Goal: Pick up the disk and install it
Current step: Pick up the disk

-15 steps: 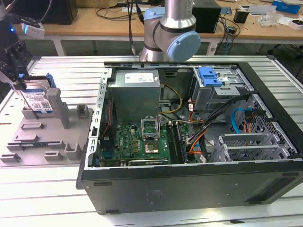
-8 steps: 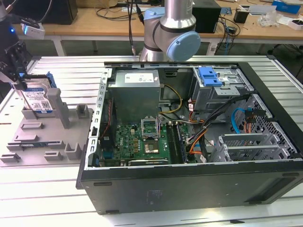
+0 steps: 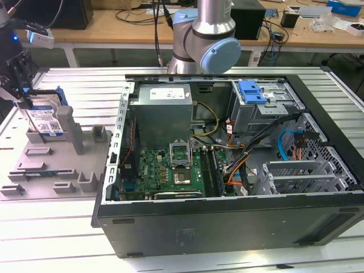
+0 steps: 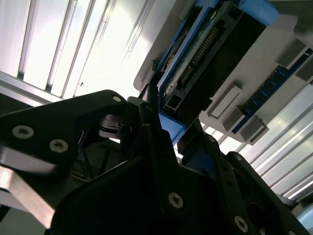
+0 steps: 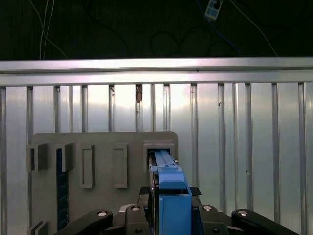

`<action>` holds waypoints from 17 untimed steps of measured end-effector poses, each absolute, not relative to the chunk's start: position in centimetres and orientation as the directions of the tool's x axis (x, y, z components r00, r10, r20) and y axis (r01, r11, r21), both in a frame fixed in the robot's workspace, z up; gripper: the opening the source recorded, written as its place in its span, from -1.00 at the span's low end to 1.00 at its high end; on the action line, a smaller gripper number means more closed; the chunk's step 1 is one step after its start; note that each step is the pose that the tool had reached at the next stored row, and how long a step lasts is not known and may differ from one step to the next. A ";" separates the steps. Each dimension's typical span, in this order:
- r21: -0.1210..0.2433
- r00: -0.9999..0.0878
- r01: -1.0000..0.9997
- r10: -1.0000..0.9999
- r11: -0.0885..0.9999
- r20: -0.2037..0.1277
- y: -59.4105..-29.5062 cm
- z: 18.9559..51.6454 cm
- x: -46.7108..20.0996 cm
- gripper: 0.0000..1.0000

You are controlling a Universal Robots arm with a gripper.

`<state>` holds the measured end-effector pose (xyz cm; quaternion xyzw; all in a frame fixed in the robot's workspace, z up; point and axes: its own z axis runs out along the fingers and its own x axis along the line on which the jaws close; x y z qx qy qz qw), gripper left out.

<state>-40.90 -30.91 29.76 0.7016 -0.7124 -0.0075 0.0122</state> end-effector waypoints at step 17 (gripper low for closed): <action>0.028 -0.015 -1.000 -1.000 0.015 0.007 -30.9 30.0 -40.9 -0.26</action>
